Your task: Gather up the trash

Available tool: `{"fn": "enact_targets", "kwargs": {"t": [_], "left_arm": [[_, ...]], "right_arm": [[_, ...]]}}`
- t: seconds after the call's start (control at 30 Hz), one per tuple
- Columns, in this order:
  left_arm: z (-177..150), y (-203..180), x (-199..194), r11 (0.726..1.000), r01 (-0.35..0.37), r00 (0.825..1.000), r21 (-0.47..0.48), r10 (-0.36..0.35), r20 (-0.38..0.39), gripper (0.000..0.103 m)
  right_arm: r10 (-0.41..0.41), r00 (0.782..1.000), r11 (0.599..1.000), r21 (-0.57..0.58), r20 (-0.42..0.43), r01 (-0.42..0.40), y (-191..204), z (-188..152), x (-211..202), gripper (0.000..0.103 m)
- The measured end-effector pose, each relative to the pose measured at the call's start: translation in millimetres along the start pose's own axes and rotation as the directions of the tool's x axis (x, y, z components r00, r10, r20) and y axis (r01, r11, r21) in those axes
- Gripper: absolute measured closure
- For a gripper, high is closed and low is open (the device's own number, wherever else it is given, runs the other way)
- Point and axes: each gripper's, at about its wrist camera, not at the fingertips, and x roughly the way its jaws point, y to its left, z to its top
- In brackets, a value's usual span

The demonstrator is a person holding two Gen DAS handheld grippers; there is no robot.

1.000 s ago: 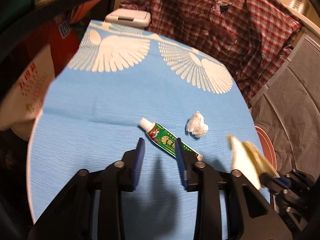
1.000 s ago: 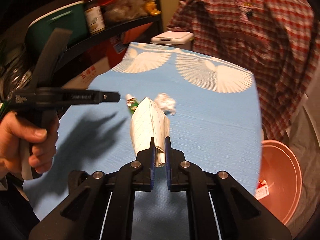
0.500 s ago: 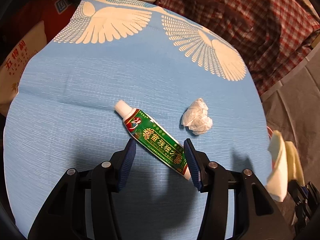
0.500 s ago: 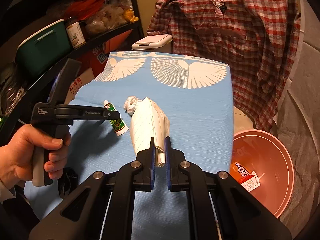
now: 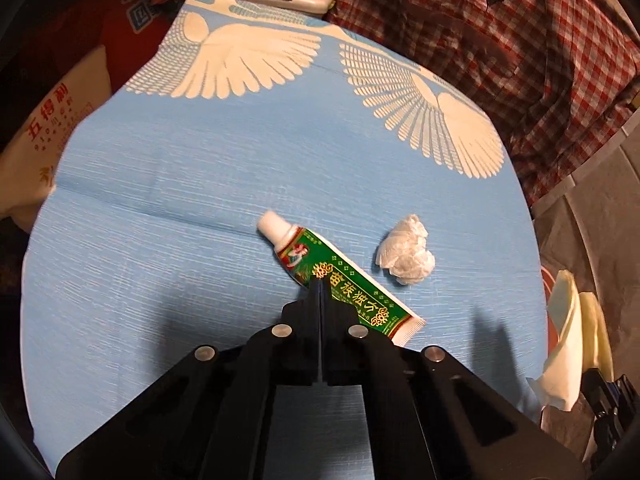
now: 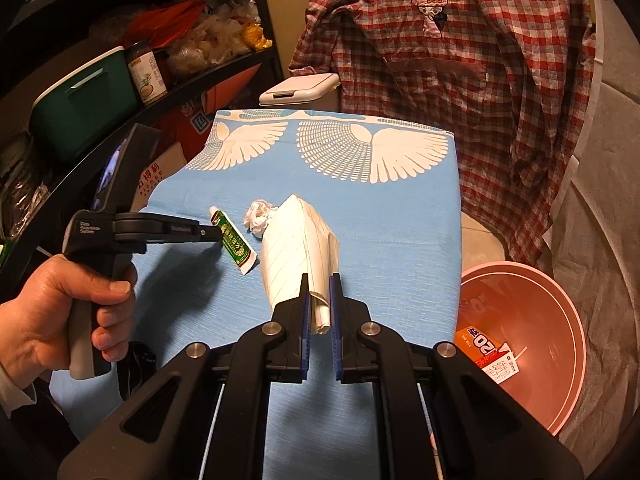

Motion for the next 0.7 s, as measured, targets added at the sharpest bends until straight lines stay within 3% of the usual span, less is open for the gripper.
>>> {"fn": "enact_targets", "kwargs": {"t": [0.17,0.2,0.23,0.3,0.5,0.7], "left_arm": [[1,1,-4,0.998,0.054,0.999,-0.024,-0.054,-0.004,0.1],[0,-1,-4,0.998,0.054,0.999,-0.024,-0.054,-0.005,0.085],[0,-3,-4,0.999,0.045,0.999,-0.025,-0.045,0.004,0.059],[-1,-7,-5,0.999,0.028,0.999,-0.027,-0.028,0.025,0.045],[-1,-15,14,0.998,-0.003,1.0,-0.06,0.001,-0.027,0.045],[-2,-24,22,0.997,-0.075,0.997,-0.023,0.074,-0.03,0.044]], "right_arm": [[0.001,1.0,1.0,-0.002,0.0,-0.001,1,1,0,0.094],[0.0,1.0,1.0,-0.004,0.0,0.0,3,1,0,0.094],[0.0,1.0,1.0,-0.007,0.0,0.0,4,1,0,0.094],[-0.003,1.0,1.0,-0.01,-0.001,0.003,5,1,0,0.094],[-0.014,1.0,1.0,0.004,-0.006,0.014,3,1,1,0.094],[-0.013,1.0,1.0,0.003,-0.007,0.013,0,0,2,0.094]]}}
